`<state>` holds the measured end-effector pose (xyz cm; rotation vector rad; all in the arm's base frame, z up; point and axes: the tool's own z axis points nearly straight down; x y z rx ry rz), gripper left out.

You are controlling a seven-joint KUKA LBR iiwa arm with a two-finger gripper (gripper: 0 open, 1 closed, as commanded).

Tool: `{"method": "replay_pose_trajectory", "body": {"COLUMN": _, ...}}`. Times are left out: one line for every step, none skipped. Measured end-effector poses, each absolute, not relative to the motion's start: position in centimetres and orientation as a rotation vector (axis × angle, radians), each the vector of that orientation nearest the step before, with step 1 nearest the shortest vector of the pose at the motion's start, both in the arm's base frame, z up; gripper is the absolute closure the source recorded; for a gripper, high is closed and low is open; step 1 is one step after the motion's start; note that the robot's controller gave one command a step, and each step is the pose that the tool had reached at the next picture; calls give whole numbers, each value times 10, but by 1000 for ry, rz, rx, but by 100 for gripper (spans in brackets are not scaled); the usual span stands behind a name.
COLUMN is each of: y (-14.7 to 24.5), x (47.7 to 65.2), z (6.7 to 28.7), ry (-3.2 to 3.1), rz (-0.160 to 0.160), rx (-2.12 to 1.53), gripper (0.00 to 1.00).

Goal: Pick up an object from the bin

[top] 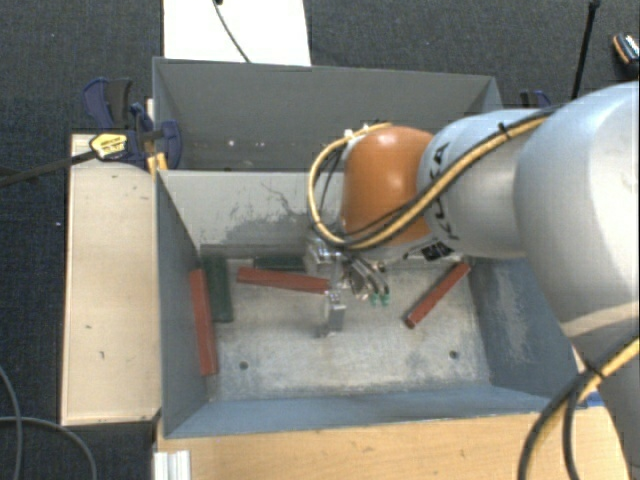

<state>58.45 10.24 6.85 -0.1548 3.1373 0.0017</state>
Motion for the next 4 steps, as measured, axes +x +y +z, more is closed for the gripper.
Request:
{"method": "replay_pose_trajectory", "body": {"y": 103, "x": 585, "z": 73, "ry": 3134, "rz": 3, "rx": -150, "gripper": 100}}
{"method": "replay_pose_trajectory", "body": {"y": 103, "x": 585, "z": 73, "ry": 3135, "rz": 3, "rx": -149, "gripper": 0}}
{"method": "replay_pose_trajectory", "body": {"y": 103, "x": 585, "z": 72, "ry": 3135, "rz": 3, "rx": -145, "gripper": 100}}
{"method": "replay_pose_trajectory", "body": {"y": 86, "x": 579, "z": 217, "ry": 3131, "rz": 3, "rx": -64, "gripper": 100}}
